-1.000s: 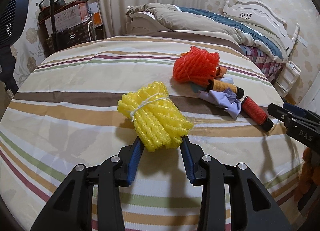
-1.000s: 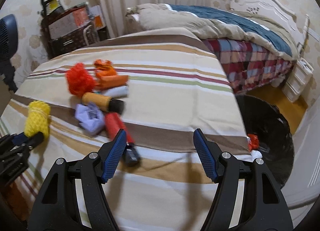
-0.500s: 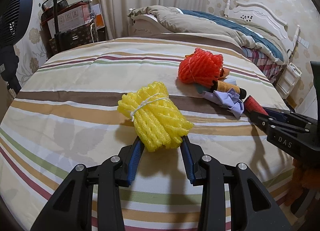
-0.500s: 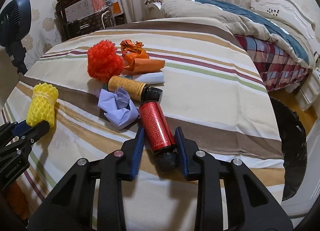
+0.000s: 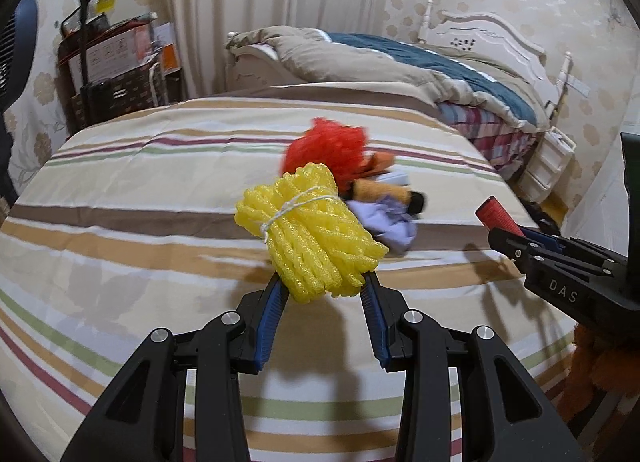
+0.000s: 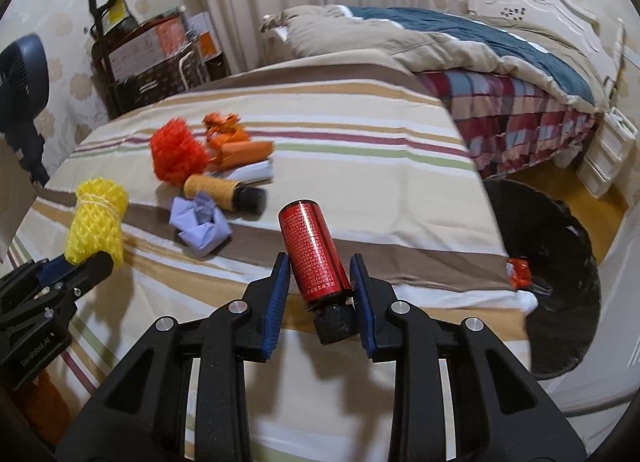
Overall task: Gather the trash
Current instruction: 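Grasp the red can with the right tool while the left tool holds the yellow net, then carry yellow net and red can over the black bin and open both tools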
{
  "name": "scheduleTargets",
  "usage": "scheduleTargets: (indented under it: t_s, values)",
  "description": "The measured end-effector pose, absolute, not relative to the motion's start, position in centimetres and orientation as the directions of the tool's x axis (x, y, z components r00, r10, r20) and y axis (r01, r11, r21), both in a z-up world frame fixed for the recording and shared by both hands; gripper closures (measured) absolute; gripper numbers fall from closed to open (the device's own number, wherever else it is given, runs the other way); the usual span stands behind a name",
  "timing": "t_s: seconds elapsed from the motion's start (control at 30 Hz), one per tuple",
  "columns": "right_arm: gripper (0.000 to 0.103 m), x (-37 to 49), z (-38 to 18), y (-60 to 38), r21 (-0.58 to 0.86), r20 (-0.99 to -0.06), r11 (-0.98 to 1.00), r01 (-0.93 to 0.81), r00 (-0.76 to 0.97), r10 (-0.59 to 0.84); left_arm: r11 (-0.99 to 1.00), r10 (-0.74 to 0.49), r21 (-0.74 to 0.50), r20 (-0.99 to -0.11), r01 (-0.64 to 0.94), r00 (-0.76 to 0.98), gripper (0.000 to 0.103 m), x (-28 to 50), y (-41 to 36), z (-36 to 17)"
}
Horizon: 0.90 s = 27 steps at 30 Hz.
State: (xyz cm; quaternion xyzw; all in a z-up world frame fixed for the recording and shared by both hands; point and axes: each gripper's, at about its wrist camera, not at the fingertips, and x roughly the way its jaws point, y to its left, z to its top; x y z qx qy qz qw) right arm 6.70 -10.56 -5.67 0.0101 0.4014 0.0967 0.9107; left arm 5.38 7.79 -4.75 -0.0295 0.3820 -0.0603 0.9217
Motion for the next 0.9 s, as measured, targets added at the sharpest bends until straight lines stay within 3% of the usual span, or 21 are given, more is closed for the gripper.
scheduleTargets:
  t_s: [0.63, 0.9]
  values:
    - [0.073, 6.1, -3.7, -22.3, 0.064, -0.672, 0.992, 0.111, 0.739, -0.039, 0.940, -0.313, -0.099, -0.637, 0.328, 0.705, 0.064, 8.3, -4.0, -2.4]
    - [0.073, 6.8, -4.3, -26.4, 0.071, -0.670, 0.980, 0.187, 0.736, -0.092, 0.914, -0.353, -0.085, -0.649, 0.397, 0.674, 0.064, 10.2, -9.0, -3.1]
